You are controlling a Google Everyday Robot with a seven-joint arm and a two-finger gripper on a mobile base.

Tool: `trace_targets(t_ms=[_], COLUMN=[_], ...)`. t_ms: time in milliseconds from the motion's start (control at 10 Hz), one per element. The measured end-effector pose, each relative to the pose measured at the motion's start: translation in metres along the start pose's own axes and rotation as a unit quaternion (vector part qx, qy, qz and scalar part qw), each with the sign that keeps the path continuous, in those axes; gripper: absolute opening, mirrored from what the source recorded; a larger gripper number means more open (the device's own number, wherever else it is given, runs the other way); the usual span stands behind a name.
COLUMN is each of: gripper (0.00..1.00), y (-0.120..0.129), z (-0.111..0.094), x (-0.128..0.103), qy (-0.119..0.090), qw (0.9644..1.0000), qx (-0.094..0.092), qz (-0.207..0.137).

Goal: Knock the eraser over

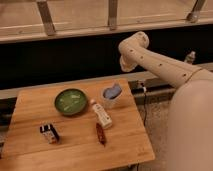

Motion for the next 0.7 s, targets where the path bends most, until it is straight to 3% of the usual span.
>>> trace_targets(t_ms=[500,700], gripper=[0.00,0.00], y=[-0.0002,0.0067], z=[0.0003,0.0031], x=[0.0006,0.0071], qy=[0.000,0.006], qw=[1.0000,0.9995], qx=[0.000,-0.006], qz=[-0.001,-0.029])
